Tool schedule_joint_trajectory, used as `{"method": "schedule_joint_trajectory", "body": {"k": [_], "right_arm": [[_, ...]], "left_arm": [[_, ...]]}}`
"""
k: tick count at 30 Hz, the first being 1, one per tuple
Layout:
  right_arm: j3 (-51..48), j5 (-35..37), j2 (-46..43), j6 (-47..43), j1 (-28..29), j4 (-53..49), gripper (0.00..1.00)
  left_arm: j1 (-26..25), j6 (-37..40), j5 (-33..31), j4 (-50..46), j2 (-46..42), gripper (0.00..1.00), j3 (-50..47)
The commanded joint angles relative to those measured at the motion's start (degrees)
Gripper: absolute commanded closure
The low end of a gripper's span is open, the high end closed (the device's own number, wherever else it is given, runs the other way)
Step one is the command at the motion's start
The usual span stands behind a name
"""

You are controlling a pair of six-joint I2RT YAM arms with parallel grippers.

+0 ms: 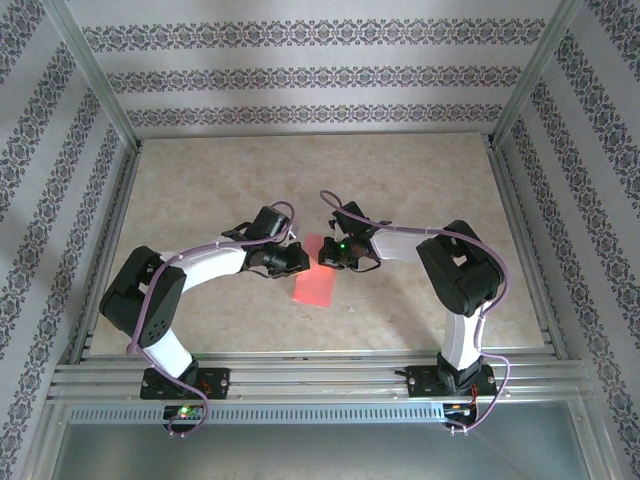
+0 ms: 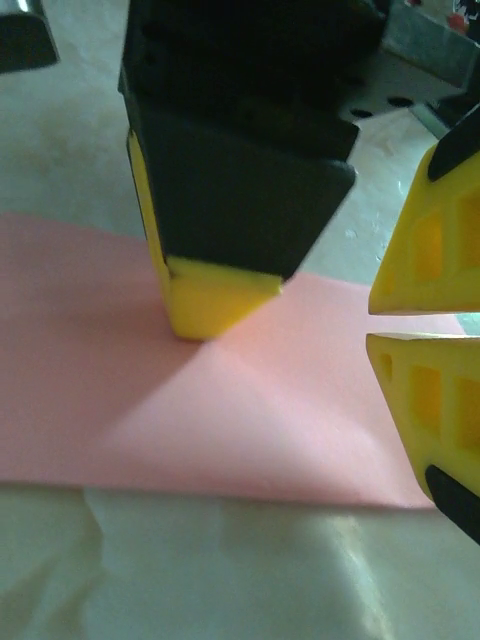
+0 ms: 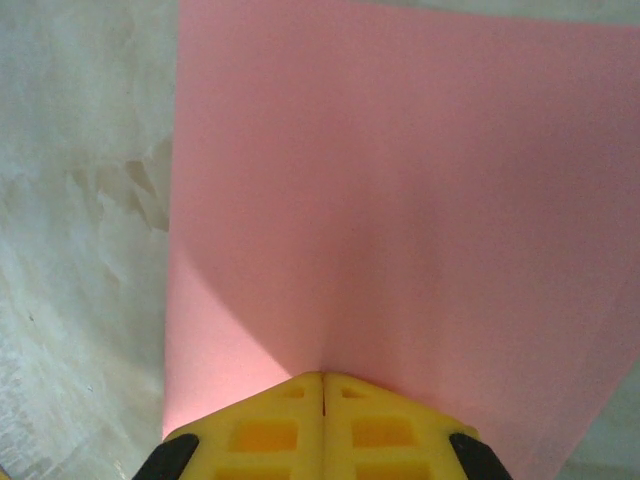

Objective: Fold a paper plane with a square sheet of paper (pick it up from the middle)
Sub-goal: First fold the square sheet of paper in half at the center of the table.

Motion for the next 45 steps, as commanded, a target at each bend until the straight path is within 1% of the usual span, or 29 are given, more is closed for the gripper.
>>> {"method": "schedule_joint_trajectory", "body": {"k": [1, 4, 7, 10, 16, 20, 26, 30, 35, 37, 40, 43, 45], "right_arm": [[-0.4, 1.8, 3.5, -1.5, -0.5, -3.2, 0.95], [-0.6, 2.2, 3.7, -1.7, -0.6, -3.6, 0.95], [-0.5, 2.7, 4.0, -1.7, -0.7, -4.1, 0.95], [-0.3, 3.3, 4.2, -1.6, -0.8, -4.6, 0.95], [0.2, 3.8, 5.0, -1.3, -0.9, -5.4, 0.96], [0.2, 4.0, 5.4, -1.3, -1.0, -5.7, 0.96], [0.4, 4.2, 5.7, -1.6, -1.3, -6.3, 0.97], [0.5, 4.3, 5.8, -1.9, -1.5, -6.6, 0.97], [0.5, 3.5, 5.4, -2.8, -1.6, -6.3, 0.97], [0.6, 2.1, 4.8, -3.3, -1.6, -5.2, 0.96], [1.2, -1.1, 2.4, -3.8, -1.6, -3.3, 0.94], [1.8, -3.2, -2.5, -3.8, -1.7, -2.6, 0.88], [0.8, -3.0, -6.4, -3.2, -2.1, -2.2, 0.83]], "left_arm": [[-0.5, -1.3, 1.4, 2.2, 3.3, 0.86, 1.7], [-0.5, -0.1, -0.6, -1.6, 5.2, 0.87, 2.6], [-0.7, -0.1, -0.6, -2.5, 5.9, 0.87, 1.6], [-1.4, 0.2, -1.0, -4.1, 5.8, 0.87, 0.3], [-2.8, 3.7, -3.3, -10.1, 5.0, 0.87, -2.1], [-2.9, 4.0, -4.3, -11.3, 2.9, 0.87, -5.0], [-3.3, 3.2, -3.8, -12.2, -1.0, 0.87, -9.1], [-4.1, 3.4, -4.2, -14.7, -4.2, 0.87, -11.0], [-4.2, 6.0, -5.3, -19.0, -8.4, 0.87, -10.8], [-4.1, 6.5, -5.2, -18.4, -9.8, 0.87, -9.4], [-3.8, 5.5, -5.2, -14.4, -11.3, 0.87, -6.9], [-3.0, 3.3, -5.8, -9.4, -10.8, 0.86, -5.1], [-2.5, 1.9, -6.7, -7.4, -9.4, 0.85, -3.9]]}}
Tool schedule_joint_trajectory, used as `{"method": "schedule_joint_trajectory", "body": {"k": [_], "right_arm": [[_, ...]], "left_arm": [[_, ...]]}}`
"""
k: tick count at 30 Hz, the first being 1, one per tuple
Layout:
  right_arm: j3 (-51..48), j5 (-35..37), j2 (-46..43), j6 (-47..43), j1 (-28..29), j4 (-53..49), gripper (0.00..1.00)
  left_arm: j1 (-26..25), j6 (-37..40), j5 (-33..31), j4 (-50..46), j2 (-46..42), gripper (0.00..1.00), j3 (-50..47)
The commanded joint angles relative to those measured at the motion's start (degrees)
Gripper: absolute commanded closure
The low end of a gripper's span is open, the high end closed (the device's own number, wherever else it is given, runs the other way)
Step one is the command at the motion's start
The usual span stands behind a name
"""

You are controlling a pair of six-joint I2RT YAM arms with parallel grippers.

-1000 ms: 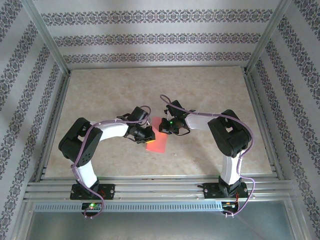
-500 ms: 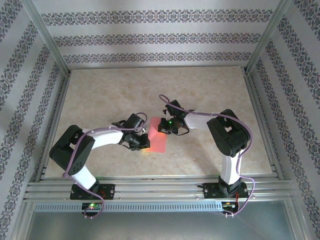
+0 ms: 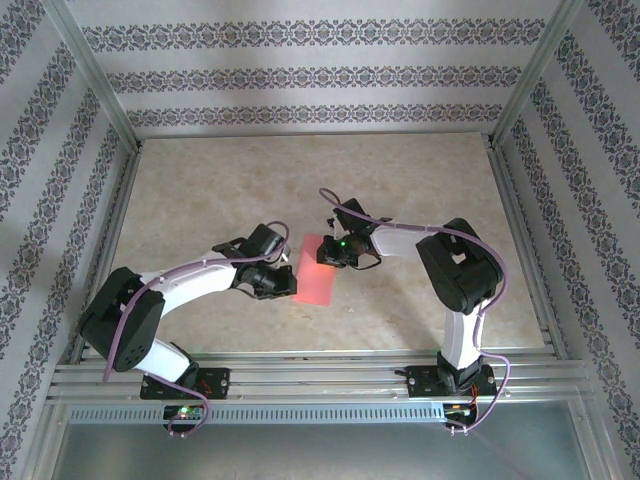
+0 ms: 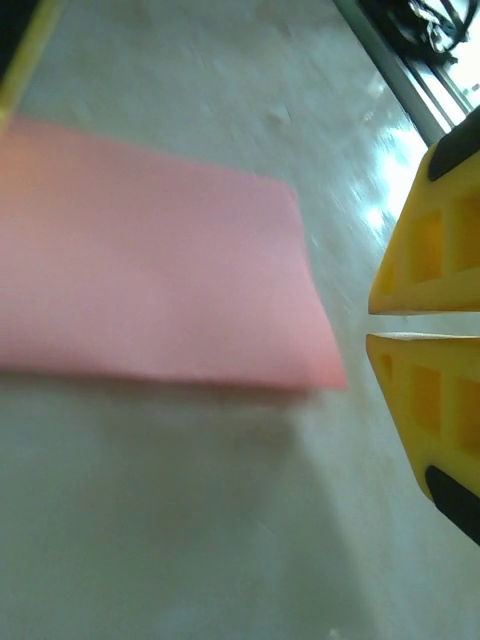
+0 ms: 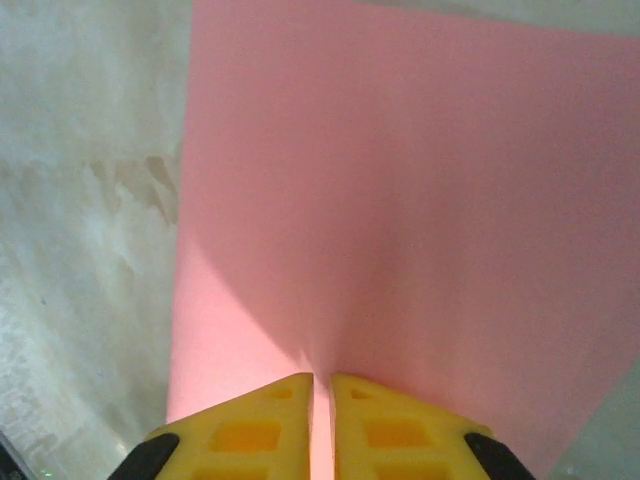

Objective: Fold a paper plane with a square sheet of paper (pick it up from the middle)
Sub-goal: First fold the square sheet of paper in half at the center of the table, then fold the triangle a second time at the center of the table.

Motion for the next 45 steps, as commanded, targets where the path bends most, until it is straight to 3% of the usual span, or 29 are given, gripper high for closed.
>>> {"method": "schedule_joint_trajectory", "body": {"k": [1, 9, 16, 23, 28, 45], "right_arm": [[-1.7, 0.2, -8.2, 0.3, -1.0, -0.3, 0.81], [-14.8, 4.0, -20.1, 9.6, -4.1, 3.3, 0.71], [-20.2, 5.1, -23.8, 13.9, -4.2, 5.7, 0.65], [-19.6, 6.2, -21.3, 14.6, -4.6, 6.3, 0.66], [-15.3, 4.9, -16.4, 12.7, -4.7, 5.9, 0.68], [-1.9, -2.1, -2.8, 5.3, -1.9, 0.7, 0.77]], "left_arm": [[0.9, -2.4, -2.2, 5.3, 1.5, 0.84, 2.9], [1.9, -3.5, -4.2, 8.8, 11.3, 0.80, 10.5], [3.6, -3.4, -4.1, 9.5, 17.4, 0.82, 14.0], [3.6, -3.1, -0.7, 10.2, 20.3, 0.82, 14.3], [3.6, -3.8, -1.8, 8.9, 18.8, 0.82, 12.9], [3.2, -17.8, -5.4, 14.0, 14.1, 0.82, 5.1]]}}
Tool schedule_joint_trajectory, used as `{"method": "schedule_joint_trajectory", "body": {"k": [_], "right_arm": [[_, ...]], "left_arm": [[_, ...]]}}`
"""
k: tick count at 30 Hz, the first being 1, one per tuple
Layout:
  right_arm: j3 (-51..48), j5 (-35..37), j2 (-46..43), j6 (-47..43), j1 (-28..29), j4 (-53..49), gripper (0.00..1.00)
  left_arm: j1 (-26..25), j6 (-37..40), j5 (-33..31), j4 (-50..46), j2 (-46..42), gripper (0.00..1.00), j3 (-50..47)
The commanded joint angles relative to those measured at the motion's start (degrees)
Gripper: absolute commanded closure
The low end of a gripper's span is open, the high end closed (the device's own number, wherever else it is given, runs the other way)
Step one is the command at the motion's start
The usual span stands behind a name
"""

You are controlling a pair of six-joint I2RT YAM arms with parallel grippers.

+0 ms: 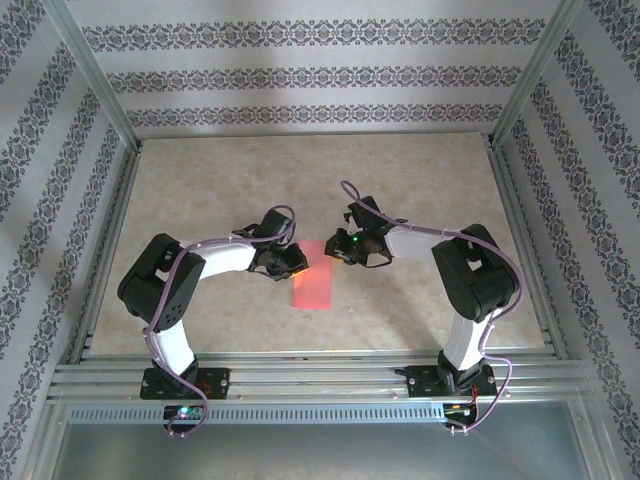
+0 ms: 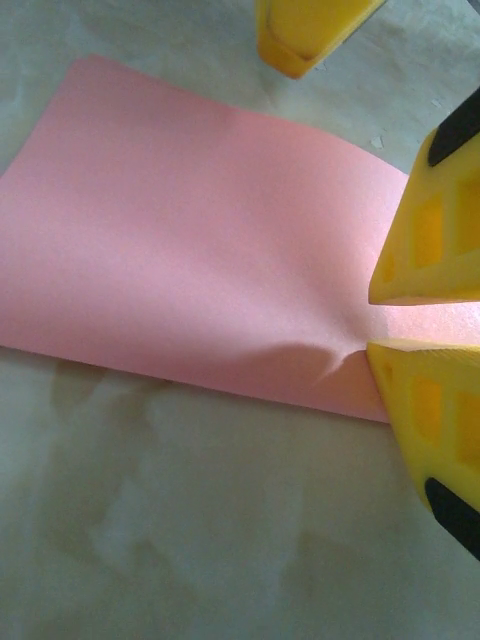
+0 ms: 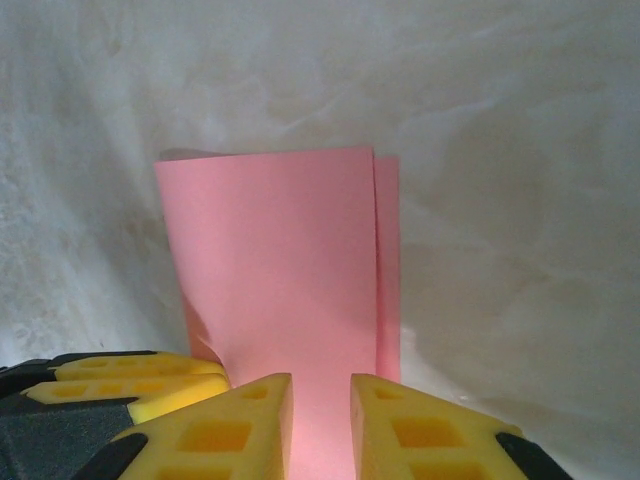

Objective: Fold a paper plane with a square sheet of paper (pick it up from the middle)
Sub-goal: Fold the triangle a second time at the center of the table.

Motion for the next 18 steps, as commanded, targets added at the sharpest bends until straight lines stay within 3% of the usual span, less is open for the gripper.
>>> {"method": "schedule_joint_trajectory", "body": {"k": [1, 10, 18], "right_arm": [[2.8, -2.4, 1.7, -2.8, 1.1, -2.6, 0.78], [6.8, -2.7, 6.6, -5.6, 2.0, -6.5, 0.79], [8.4, 2.0, 8.4, -8.7, 2.1, -12.0, 0.81]], "left_arm": [[-0.1, -5.0, -2.2, 2.2, -2.2, 0.82, -1.9], [0.1, -4.1, 1.4, 6.5, -3.9, 0.80, -1.7], [3.2, 5.8, 3.2, 3.1, -2.8, 0.78, 2.3]]}}
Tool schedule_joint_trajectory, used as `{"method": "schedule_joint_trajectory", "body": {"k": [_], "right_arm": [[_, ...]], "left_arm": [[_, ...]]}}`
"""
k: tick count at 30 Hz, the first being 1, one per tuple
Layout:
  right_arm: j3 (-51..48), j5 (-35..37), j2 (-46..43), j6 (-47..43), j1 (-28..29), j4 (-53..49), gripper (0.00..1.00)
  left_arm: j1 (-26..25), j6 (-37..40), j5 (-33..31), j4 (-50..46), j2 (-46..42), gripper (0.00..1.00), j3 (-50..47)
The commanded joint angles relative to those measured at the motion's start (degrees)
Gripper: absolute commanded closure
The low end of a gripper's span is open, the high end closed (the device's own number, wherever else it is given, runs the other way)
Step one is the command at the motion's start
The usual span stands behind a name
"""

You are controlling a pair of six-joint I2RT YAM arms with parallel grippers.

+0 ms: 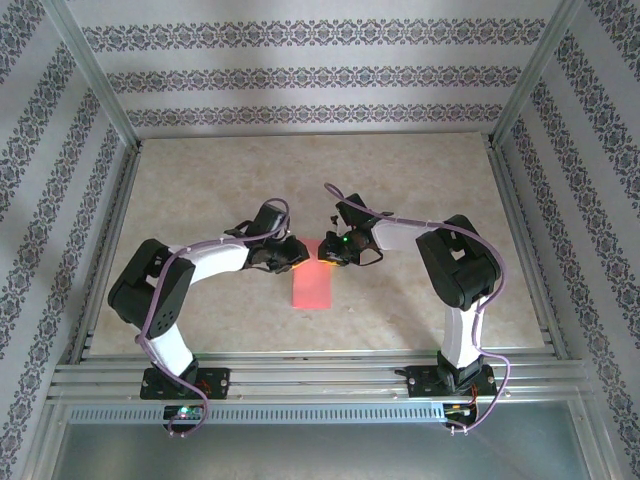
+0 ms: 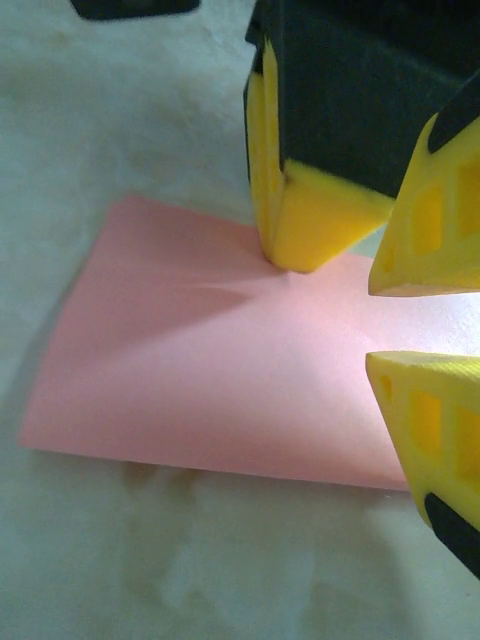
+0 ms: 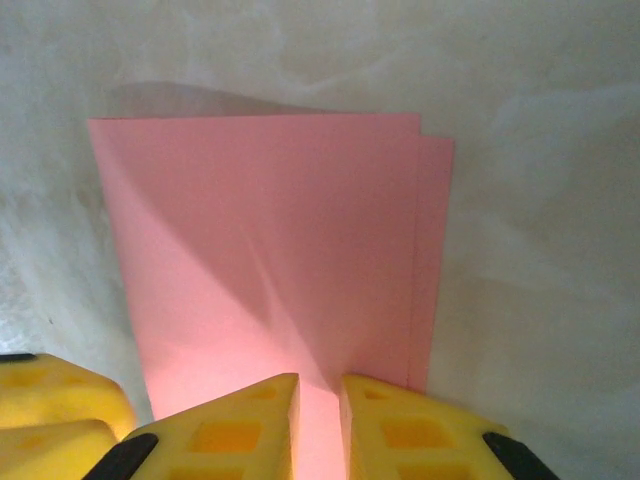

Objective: Fold a paper plane with a square sheet of paper (pick it up from the middle)
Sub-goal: Fold the triangle a second time at the center of the table.

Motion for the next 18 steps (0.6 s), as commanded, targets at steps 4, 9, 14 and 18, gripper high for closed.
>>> {"method": "schedule_joint_trajectory", "body": {"k": [4, 9, 14, 18], "right_arm": [[1.7, 4.7, 2.1, -3.5, 0.6, -6.0, 0.82], [2.7, 5.1, 3.2, -5.0, 0.6, -7.2, 0.83], [3.9, 5.2, 4.4, -7.1, 0.4, -8.3, 0.84], [4.9, 5.6, 4.9, -8.9, 0.1, -9.6, 0.84]], "left_arm": [[2.2, 7.3, 1.9, -1.4, 4.2, 0.81, 4.7], [3.2, 8.7, 2.7, -1.8, 6.9, 0.83, 6.6], [3.5, 9.1, 3.1, -1.3, 8.5, 0.84, 6.2], [3.6, 9.1, 3.6, -0.6, 9.6, 0.84, 6.0]]}}
